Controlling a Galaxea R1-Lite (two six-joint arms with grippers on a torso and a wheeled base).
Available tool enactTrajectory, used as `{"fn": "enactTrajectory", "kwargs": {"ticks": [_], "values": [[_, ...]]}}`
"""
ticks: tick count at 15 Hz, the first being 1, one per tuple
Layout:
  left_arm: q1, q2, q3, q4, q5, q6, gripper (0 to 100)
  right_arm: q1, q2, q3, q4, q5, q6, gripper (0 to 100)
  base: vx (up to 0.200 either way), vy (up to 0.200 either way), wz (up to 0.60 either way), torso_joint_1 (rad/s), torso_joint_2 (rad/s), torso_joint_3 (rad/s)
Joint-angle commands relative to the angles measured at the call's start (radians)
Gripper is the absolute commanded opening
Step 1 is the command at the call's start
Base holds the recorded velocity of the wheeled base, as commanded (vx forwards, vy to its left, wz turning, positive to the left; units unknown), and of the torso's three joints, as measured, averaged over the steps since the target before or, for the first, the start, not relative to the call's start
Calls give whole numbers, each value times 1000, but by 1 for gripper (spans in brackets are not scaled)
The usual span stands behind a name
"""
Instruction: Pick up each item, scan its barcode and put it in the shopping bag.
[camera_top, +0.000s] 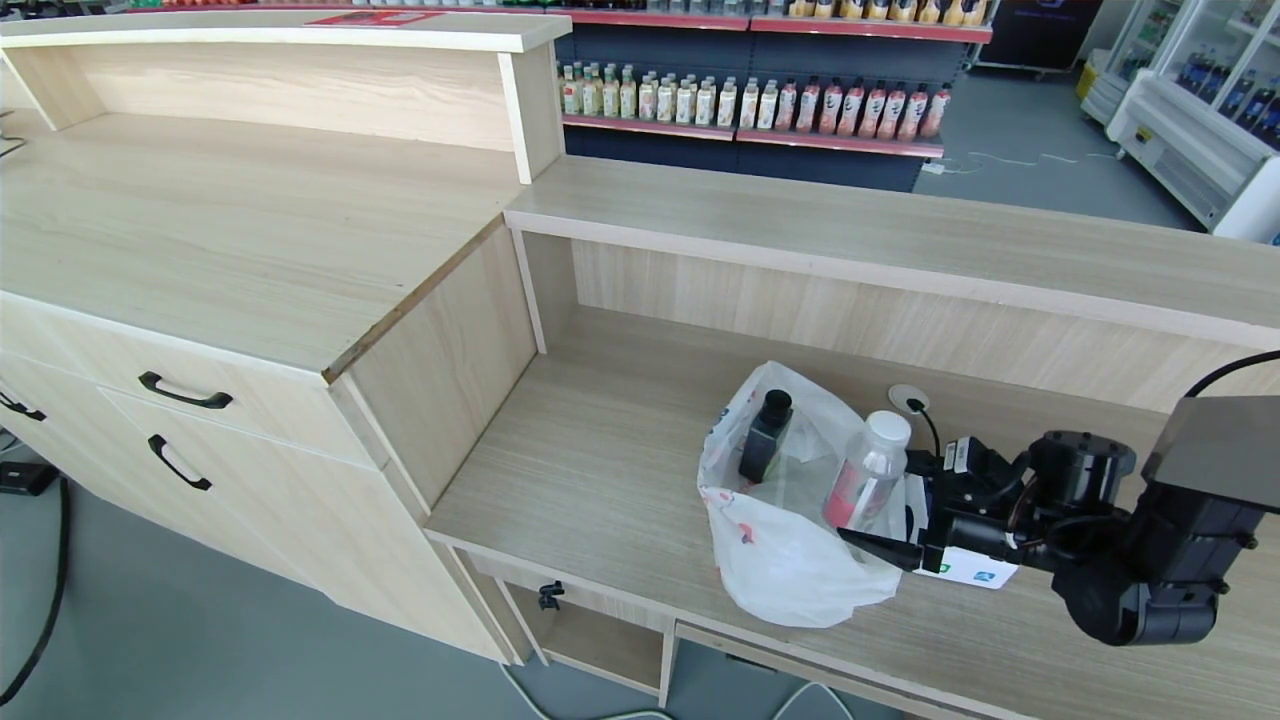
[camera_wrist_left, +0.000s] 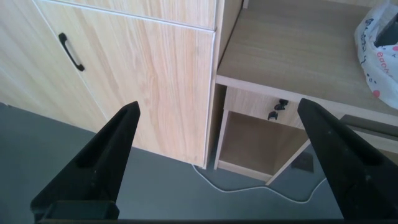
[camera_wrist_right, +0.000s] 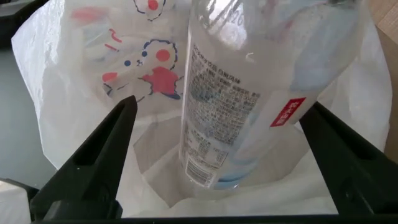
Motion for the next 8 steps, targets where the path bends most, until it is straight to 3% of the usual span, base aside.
{"fn": "enactTrajectory", "kwargs": {"ticks": [1, 3, 6, 8], "values": [[0, 0, 0, 0, 0, -1, 100, 0, -3, -2, 3, -1, 1, 100, 0, 0, 0, 0, 0, 0], [0, 0, 0, 0, 0, -1, 100, 0, -40, -12, 3, -1, 26, 100, 0, 0, 0, 0, 0, 0], [0, 0, 0, 0, -2, -1, 100, 33, -301, -43, 26, -5, 191, 100, 0, 0, 0, 0, 0, 0], [0, 0, 0, 0, 0, 1, 100, 42, -536, -29, 124, -18, 217, 100, 0, 0, 0, 0, 0, 0]]}}
